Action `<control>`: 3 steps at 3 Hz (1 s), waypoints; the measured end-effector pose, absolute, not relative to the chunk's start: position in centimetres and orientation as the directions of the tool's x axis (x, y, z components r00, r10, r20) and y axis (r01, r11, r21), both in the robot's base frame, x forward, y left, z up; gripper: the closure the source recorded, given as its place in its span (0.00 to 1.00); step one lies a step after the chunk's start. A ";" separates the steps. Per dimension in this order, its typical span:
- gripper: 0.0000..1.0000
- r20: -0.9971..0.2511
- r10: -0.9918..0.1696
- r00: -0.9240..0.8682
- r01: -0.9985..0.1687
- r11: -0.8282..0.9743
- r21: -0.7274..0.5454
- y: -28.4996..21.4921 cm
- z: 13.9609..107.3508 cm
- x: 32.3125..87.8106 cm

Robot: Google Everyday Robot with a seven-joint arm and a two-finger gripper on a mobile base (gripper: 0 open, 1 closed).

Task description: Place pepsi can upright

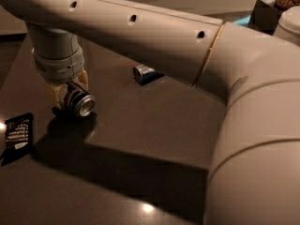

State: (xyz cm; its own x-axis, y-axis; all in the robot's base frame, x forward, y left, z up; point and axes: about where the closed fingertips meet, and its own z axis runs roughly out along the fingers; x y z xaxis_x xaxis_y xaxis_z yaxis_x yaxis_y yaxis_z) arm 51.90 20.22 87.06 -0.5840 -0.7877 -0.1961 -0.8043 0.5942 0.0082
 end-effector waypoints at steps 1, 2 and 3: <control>1.00 -0.304 -0.816 -0.492 -0.851 0.524 -0.029 19.9 88.9 50.4; 1.00 -0.448 -0.817 -0.361 -0.896 0.438 -0.076 19.6 90.7 48.8; 1.00 -0.542 -0.794 -0.276 -0.918 0.385 -0.098 19.6 91.4 47.9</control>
Offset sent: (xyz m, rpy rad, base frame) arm -0.0444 -0.0088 0.0527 0.3073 -0.3226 0.2870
